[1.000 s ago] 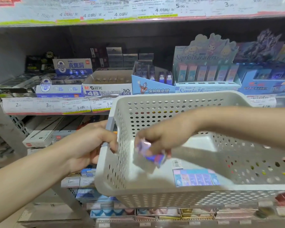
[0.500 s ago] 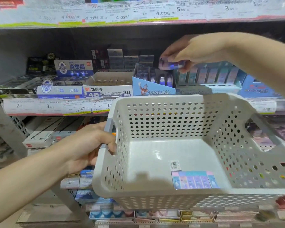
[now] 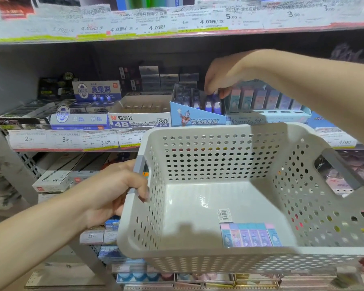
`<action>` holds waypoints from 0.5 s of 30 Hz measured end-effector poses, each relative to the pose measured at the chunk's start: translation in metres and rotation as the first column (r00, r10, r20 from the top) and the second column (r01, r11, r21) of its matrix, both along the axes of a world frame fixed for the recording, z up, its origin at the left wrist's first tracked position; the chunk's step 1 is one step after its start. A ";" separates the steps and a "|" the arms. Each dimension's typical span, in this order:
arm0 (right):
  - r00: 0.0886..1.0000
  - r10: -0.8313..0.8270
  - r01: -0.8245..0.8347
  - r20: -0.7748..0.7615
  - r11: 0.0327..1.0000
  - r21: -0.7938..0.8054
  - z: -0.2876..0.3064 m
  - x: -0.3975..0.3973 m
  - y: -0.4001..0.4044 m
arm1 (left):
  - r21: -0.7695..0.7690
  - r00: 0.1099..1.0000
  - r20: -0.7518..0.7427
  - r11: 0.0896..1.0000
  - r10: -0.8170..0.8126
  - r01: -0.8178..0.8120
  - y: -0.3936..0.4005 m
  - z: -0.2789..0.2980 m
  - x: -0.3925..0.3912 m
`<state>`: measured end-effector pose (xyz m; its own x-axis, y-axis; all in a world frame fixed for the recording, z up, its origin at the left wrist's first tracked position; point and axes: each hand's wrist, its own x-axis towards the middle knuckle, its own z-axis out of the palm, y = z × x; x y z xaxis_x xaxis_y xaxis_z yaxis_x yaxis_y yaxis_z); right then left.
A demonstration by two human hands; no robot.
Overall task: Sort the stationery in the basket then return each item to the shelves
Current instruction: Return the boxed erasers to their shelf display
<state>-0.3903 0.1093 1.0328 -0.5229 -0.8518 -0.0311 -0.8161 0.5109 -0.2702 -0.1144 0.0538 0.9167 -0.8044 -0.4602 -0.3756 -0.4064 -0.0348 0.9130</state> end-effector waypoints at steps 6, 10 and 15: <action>0.999 -0.035 0.034 -0.009 0.999 -0.030 -0.003 -0.007 -0.010 | -0.011 1.000 0.000 1.000 0.013 -0.013 0.000 0.001 0.000; 0.998 -0.031 0.030 -0.048 0.999 -0.023 -0.003 -0.010 -0.013 | -0.008 1.000 -0.002 1.000 0.030 -0.030 0.001 0.001 0.000; 0.994 -0.021 0.022 -0.110 1.000 0.001 -0.003 -0.010 -0.019 | -0.006 1.000 0.000 1.000 0.015 -0.015 0.000 0.002 0.002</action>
